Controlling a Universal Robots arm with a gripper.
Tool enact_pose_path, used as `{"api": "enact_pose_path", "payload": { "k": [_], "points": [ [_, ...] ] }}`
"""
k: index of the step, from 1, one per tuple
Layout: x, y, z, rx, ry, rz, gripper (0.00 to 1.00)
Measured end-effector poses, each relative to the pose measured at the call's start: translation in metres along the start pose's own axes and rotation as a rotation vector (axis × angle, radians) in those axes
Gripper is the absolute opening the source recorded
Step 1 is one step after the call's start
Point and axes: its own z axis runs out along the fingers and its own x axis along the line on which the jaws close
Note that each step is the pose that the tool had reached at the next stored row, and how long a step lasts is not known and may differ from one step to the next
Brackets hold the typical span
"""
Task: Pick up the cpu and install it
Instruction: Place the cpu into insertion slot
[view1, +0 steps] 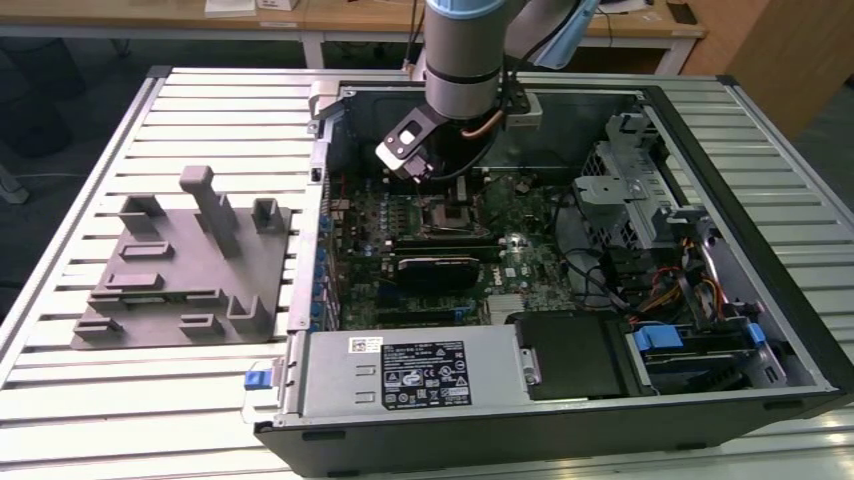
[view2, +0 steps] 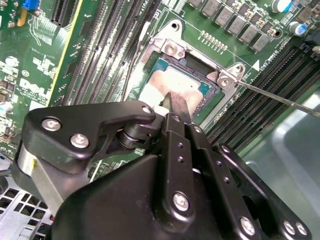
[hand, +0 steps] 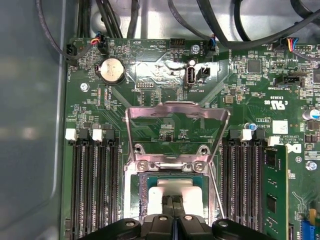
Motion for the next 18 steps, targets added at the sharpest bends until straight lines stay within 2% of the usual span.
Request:
{"api": "enact_pose_path", "payload": {
  "k": [5, 8, 18],
  "points": [
    [0.0004, 0.0003, -0.0019, -0.0017, 0.0032, 0.000, 0.11],
    [0.0001, 0.0003, -0.0066, -0.0004, 0.0007, 0.000, 0.11],
    [-0.0012, -0.0002, -0.0070, -0.0008, -0.0016, 0.000, 0.11]
  ]
}}
